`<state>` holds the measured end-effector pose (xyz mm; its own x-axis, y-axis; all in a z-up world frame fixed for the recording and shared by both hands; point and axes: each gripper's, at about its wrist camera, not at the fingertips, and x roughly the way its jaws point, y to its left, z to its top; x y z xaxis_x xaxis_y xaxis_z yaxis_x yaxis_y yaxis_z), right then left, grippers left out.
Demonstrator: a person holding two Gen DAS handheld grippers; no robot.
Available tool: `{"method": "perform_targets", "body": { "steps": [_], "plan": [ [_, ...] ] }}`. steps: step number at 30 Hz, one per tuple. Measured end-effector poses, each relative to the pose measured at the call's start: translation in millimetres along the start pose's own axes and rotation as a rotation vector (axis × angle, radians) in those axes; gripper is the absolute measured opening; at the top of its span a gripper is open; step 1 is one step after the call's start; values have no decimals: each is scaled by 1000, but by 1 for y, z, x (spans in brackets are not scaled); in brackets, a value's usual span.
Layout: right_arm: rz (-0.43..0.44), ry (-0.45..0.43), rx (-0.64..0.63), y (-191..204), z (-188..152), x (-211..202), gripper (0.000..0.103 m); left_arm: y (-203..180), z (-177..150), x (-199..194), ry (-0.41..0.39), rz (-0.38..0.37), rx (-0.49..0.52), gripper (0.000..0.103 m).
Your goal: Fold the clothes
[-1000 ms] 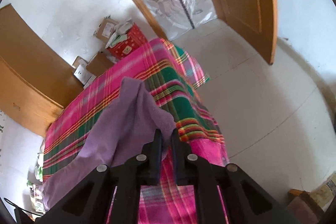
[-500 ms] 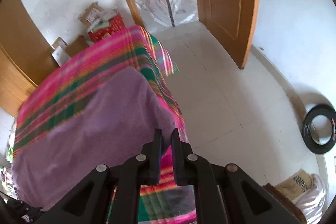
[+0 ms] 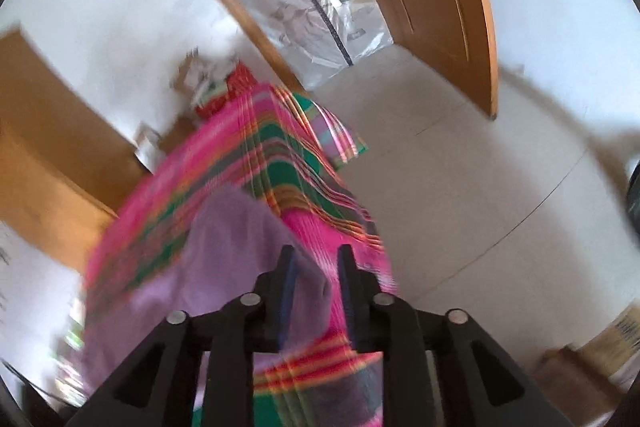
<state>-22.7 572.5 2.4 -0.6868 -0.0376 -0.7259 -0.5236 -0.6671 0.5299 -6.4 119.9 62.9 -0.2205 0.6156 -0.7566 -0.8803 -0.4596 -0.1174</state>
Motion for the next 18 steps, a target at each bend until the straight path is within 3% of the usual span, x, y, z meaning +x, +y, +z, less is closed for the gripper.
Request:
{"method": "perform_targets", "body": {
  "steps": [6, 9, 13, 16, 18],
  "plan": [
    [88, 53, 115, -16, 10, 27, 31, 10, 13, 15, 9, 55, -56, 15],
    [130, 53, 109, -14, 8, 28, 31, 19, 18, 26, 21, 55, -124, 15],
    [118, 73, 81, -7, 2, 31, 31, 26, 25, 43, 33, 48, -162, 15],
    [110, 46, 47, -1, -3, 27, 14, 29, 29, 52, 40, 29, -207, 15],
    [84, 25, 2, 5, -6, 22, 11, 26, 31, 58, 49, 49, -198, 15]
  ]
}}
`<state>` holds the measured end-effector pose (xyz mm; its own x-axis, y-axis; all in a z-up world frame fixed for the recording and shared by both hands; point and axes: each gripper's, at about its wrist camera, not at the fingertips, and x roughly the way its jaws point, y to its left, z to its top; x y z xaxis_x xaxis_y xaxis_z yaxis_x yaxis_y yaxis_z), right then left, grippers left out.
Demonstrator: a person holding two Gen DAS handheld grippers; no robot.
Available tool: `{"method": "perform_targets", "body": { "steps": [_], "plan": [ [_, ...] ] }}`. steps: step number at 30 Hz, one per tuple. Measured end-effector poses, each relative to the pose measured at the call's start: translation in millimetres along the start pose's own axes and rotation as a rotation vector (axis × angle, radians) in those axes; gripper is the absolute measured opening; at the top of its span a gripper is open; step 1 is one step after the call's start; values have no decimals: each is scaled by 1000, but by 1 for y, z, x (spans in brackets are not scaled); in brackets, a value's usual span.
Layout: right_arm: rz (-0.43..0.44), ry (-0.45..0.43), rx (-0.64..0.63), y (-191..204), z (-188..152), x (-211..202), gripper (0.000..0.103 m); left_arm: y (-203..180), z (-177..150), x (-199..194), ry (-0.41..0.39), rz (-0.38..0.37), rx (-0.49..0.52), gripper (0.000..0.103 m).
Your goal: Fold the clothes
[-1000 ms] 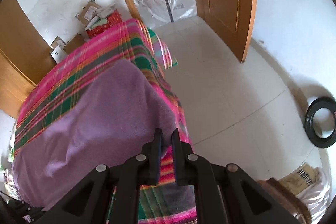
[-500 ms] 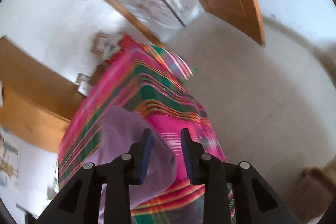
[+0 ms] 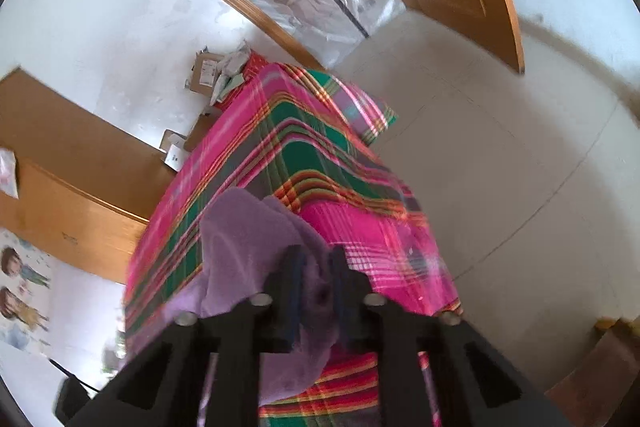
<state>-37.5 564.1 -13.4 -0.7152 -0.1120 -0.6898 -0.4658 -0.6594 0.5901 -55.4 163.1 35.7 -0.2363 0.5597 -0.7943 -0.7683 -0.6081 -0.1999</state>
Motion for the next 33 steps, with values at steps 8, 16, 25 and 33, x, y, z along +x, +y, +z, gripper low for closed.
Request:
{"method": "perform_targets", "body": {
  "steps": [8, 16, 25, 33],
  "plan": [
    [-164, -184, -175, 35, -9, -50, 8, -5, 1, 13, 17, 6, 11, 15],
    [-465, -164, -264, 51, -14, -49, 1, -6, 1, 15, 20, 3, 13, 15],
    [-110, -92, -28, -2, 4, -36, 36, -8, 2, 14, 25, 6, 16, 15],
    [-48, -46, -36, 5, -4, -16, 12, -10, 6, 15, 22, -15, 9, 15]
  ]
}}
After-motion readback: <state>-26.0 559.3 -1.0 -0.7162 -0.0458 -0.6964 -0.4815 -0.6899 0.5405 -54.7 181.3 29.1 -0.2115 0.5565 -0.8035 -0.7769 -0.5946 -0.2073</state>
